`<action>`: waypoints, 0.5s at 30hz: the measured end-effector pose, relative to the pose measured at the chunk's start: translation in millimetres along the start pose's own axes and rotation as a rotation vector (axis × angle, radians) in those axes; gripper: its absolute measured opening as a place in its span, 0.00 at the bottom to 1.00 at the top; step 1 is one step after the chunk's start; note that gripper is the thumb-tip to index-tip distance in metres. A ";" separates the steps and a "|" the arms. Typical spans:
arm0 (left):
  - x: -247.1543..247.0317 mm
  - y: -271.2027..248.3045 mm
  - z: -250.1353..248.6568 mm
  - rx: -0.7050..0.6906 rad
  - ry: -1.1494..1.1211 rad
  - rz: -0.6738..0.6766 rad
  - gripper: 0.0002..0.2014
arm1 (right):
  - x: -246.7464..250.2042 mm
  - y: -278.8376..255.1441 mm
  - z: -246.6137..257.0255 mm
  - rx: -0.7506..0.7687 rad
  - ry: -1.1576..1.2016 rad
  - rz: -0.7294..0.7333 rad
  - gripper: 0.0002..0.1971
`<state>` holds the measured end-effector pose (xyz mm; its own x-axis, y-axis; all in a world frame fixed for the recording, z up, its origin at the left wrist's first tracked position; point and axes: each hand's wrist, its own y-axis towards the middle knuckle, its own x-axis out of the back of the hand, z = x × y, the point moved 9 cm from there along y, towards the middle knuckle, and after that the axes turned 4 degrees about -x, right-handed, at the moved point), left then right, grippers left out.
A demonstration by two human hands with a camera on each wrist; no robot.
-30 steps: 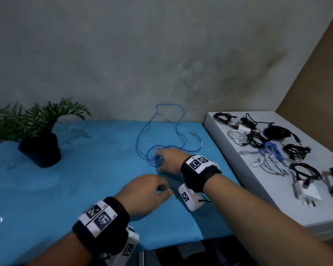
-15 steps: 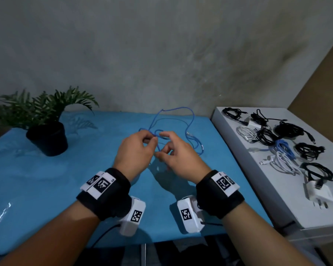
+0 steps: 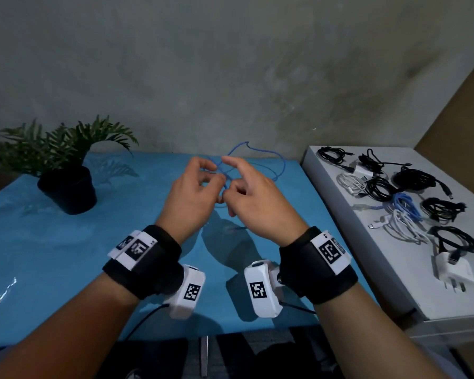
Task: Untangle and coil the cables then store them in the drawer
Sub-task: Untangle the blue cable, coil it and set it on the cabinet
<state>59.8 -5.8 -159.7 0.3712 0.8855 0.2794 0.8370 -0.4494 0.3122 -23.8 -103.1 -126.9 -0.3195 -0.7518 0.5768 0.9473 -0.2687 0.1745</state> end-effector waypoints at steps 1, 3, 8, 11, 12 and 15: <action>0.1 -1.0 -2.4 -0.077 0.143 0.016 0.15 | 1.2 0.1 -0.9 -0.008 -0.008 0.006 0.28; -2.8 -3.2 -9.1 -0.214 0.302 0.050 0.19 | 2.1 -0.3 -0.6 0.011 -0.029 0.025 0.26; -15.6 -3.8 -14.2 -0.301 0.204 0.247 0.15 | 8.6 -3.1 1.4 0.087 -0.162 0.009 0.23; -14.9 -6.5 -20.0 -0.284 0.120 0.326 0.19 | 25.4 -1.9 -0.9 0.074 -0.130 -0.072 0.17; -12.3 -5.7 -22.7 -0.312 0.159 0.309 0.20 | 29.9 -1.2 -2.5 0.065 -0.107 -0.091 0.14; 11.9 5.3 -27.1 -0.351 0.305 0.072 0.20 | 35.1 0.5 -7.8 0.019 -0.006 -0.094 0.06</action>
<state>57.7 -0.9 -130.1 0.2439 0.7991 0.5495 0.6075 -0.5675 0.5558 -34.7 -134.3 -112.7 -0.4071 -0.7202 0.5617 0.9134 -0.3266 0.2431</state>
